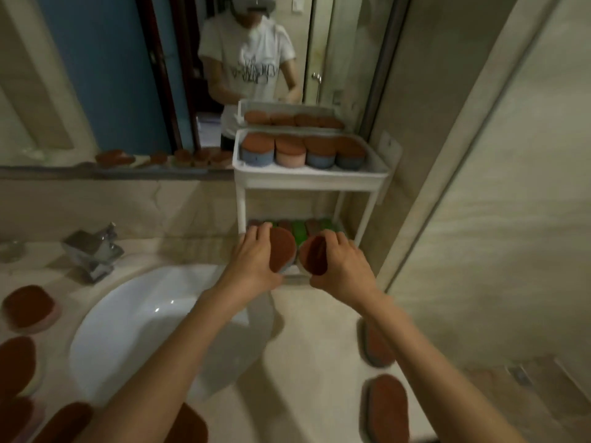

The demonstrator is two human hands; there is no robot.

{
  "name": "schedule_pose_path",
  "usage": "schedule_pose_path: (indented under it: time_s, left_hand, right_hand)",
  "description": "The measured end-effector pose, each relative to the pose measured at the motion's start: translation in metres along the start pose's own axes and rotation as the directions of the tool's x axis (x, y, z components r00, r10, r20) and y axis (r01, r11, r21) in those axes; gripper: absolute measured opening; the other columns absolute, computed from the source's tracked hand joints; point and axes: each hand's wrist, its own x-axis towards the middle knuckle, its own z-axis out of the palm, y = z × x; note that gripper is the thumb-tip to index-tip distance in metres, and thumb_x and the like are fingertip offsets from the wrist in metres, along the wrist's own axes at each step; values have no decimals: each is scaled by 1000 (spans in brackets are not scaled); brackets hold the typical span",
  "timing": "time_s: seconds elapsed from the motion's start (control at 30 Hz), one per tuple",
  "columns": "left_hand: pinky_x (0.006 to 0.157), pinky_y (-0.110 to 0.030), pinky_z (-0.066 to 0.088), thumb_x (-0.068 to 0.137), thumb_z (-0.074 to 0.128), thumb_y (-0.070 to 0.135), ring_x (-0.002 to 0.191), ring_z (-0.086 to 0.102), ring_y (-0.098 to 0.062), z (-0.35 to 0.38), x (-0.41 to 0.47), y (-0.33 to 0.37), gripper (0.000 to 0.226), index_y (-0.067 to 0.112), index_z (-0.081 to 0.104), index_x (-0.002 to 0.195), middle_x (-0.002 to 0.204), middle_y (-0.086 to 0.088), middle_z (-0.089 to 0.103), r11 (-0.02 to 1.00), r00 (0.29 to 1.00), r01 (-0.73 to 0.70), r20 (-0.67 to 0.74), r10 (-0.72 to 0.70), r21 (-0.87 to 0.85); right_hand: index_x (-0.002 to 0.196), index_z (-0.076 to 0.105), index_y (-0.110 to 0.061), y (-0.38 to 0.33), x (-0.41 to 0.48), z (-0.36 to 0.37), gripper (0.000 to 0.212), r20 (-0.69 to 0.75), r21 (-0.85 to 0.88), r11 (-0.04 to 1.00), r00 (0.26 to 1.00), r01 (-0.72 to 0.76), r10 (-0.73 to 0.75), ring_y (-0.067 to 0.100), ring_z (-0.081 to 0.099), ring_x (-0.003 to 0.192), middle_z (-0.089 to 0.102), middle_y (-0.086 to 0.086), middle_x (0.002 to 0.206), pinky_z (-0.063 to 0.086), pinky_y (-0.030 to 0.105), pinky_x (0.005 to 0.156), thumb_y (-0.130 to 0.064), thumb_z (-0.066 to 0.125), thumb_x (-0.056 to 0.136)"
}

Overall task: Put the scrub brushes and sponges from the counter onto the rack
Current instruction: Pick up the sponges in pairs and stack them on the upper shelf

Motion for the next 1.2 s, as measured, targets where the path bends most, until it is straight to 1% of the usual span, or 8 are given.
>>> schedule_pose_path:
  time_s: [0.27, 0.4, 0.47, 0.67, 0.87, 1.07, 1.13, 1.2]
  left_hand:
    - [112, -37, 26, 76, 70, 19, 139, 24, -27, -84, 67, 57, 95, 15, 10, 149, 148, -7, 27, 975, 955, -166, -222, 195, 146]
    - [118, -36, 11, 76, 68, 19, 141, 22, -23, -106, 99, 72, 87, 15, 18, 147, 149, -4, 29, 955, 918, -213, -294, 267, 204]
    - [116, -37, 13, 76, 68, 22, 139, 23, -24, -109, 112, 73, 83, 20, 23, 145, 147, -3, 31, 961, 926, -206, -282, 252, 182]
    - [110, -41, 19, 75, 68, 23, 134, 25, -29, -93, 137, 60, 77, 33, 27, 139, 143, -6, 32, 990, 983, -87, -151, 104, 113]
    - [110, -42, 21, 80, 63, 21, 135, 21, -31, -87, 145, 53, 77, 31, 22, 143, 144, -9, 25, 997, 998, -31, -51, 35, 70]
    - [113, -43, 25, 82, 58, 21, 139, 23, -31, -89, 151, 48, 77, 32, 18, 148, 150, -8, 25, 995, 999, -12, 53, 7, 94]
    - [112, -44, 32, 83, 57, 21, 138, 30, -30, -87, 150, 48, 72, 29, 25, 147, 151, -8, 30, 999, 996, -10, 92, 7, 36]
    - [110, -40, 37, 85, 55, 21, 136, 37, -25, -85, 146, 47, 60, 25, 37, 143, 149, -5, 38, 1000, 993, -25, 114, 26, -17]
  right_hand:
    - [137, 34, -15, 4, 57, -97, 78, -276, 49, 992, 956, 118, -100, 28, 43, 124, 43, 7, 135, 40, 38, 102, -24, 75, 72]
    - [140, 33, -16, 9, 89, -118, 79, -359, 56, 986, 925, 159, -129, 24, 37, 130, 41, 4, 140, 36, 36, 110, -17, 75, 72]
    - [140, 33, -16, 14, 103, -118, 76, -375, 29, 982, 912, 189, -165, 24, 36, 131, 42, 4, 141, 34, 35, 110, -19, 73, 75]
    - [144, 30, -20, 28, 133, -94, 74, -293, 21, 978, 937, 208, -193, 20, 31, 139, 38, 3, 148, 21, 34, 117, -30, 68, 81]
    - [145, 27, -18, 36, 148, -91, 78, -214, 62, 974, 956, 218, -201, 22, 33, 138, 39, 6, 146, 28, 34, 115, -27, 68, 80]
    - [146, 26, -22, 34, 155, -96, 67, 17, 65, 988, 990, 141, -142, 29, 25, 139, 29, 10, 150, 27, 39, 115, -15, 56, 86]
    - [144, 31, -20, 34, 158, -93, 60, 52, 93, 988, 990, 124, -130, 29, 28, 138, 32, 11, 149, 27, 38, 114, -12, 51, 88]
    - [138, 44, -20, 33, 158, -88, 49, 79, 133, 984, 989, 115, -126, 29, 36, 134, 40, 10, 144, 31, 36, 110, -11, 46, 90]
